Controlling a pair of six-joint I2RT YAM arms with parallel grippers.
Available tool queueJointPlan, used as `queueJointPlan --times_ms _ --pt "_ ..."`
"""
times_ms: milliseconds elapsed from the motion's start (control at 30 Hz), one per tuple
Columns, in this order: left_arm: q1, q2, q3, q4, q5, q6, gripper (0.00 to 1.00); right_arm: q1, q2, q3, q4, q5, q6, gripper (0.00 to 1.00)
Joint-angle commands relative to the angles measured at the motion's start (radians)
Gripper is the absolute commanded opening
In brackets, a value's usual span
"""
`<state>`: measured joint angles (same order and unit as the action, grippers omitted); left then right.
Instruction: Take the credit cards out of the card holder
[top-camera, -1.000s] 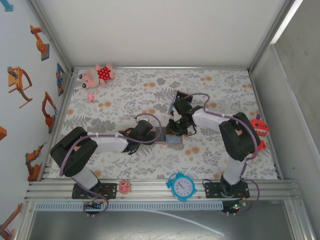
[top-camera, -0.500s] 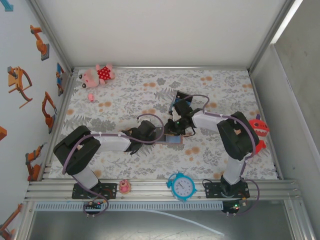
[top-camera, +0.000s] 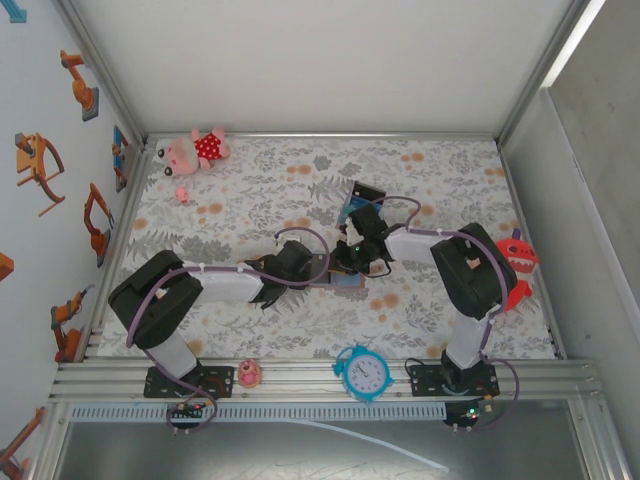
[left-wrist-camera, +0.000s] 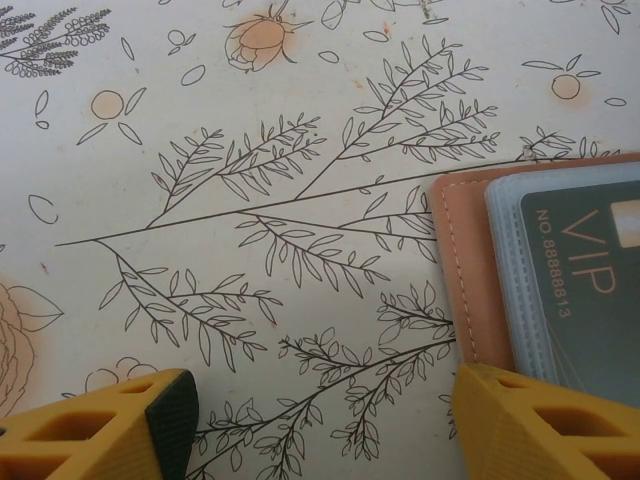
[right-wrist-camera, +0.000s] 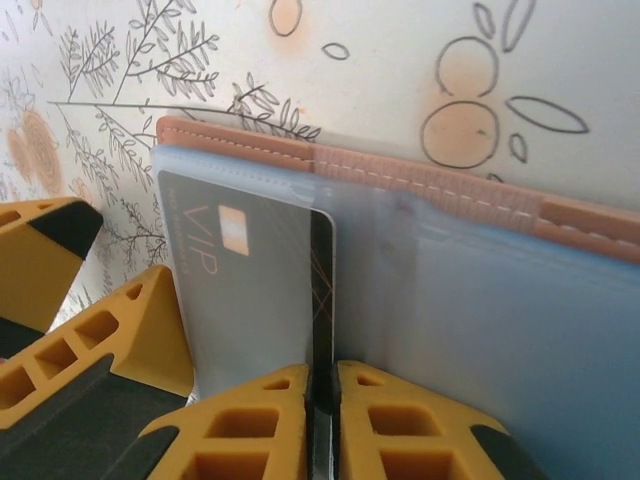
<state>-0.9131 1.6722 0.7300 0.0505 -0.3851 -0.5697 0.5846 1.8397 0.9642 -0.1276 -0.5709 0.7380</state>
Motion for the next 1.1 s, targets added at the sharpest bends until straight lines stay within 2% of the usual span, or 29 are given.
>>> queueJointPlan --times_ms 0,400,733,967,1067 --pt "-0.019 0.063 0.009 -0.034 0.109 -0.027 0.69 0.012 -0.027 -0.024 0.083 -0.076 0.035 0.11" --pt "-0.032 0.080 0.039 -0.073 0.094 -0.034 0.69 0.008 -0.047 -0.066 0.189 -0.119 0.079 0.05" --pt "-0.038 0.083 0.053 -0.077 0.103 -0.032 0.69 0.008 -0.016 -0.106 0.334 -0.164 0.150 0.09" --pt "-0.041 0.083 0.065 -0.077 0.103 -0.032 0.71 0.006 0.000 -0.114 0.342 -0.167 0.153 0.09" --pt "-0.040 0.083 0.068 -0.079 0.103 -0.032 0.71 0.008 -0.005 -0.114 0.325 -0.157 0.140 0.04"
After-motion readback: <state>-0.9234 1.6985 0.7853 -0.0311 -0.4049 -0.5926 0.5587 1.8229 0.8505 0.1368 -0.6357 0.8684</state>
